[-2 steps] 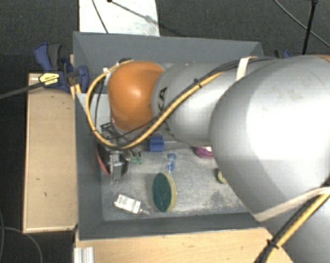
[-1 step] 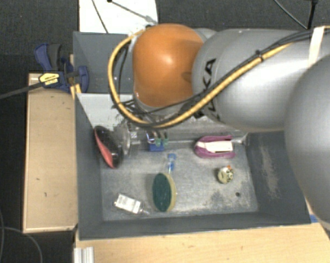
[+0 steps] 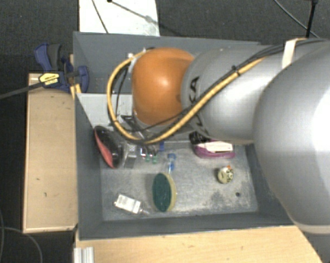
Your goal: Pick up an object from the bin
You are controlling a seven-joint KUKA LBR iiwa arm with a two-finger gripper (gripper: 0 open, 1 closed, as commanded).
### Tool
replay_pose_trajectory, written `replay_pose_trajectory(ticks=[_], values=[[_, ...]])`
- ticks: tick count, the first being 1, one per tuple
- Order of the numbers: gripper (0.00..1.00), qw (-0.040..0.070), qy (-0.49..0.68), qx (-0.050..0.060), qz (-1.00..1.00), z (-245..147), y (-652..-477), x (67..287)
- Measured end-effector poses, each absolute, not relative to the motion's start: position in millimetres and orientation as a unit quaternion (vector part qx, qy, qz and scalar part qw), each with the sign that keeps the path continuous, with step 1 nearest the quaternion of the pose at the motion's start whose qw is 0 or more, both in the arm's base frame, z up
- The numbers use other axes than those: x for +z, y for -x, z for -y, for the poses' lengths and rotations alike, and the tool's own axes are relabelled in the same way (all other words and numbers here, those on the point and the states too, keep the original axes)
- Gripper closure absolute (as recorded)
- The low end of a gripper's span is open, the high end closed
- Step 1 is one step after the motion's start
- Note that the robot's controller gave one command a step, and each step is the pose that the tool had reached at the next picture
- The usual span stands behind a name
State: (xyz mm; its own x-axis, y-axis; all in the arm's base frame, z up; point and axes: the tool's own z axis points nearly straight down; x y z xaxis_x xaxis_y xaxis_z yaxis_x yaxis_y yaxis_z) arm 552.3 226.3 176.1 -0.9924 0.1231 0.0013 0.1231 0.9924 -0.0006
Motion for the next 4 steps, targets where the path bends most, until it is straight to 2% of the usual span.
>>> replay_pose_trajectory(ticks=[1,2,3,4], values=[[1.00,-0.001,0.343,-0.001,0.939,-241.0,-579.8,158.4],[1.00,0.000,0.344,0.001,0.939,-217.8,-582.5,146.0],[1.00,-0.001,0.392,-0.002,0.920,-252.9,-568.9,147.8],[0.00,-0.001,0.391,-0.001,0.920,-251.4,-569.4,147.8]])
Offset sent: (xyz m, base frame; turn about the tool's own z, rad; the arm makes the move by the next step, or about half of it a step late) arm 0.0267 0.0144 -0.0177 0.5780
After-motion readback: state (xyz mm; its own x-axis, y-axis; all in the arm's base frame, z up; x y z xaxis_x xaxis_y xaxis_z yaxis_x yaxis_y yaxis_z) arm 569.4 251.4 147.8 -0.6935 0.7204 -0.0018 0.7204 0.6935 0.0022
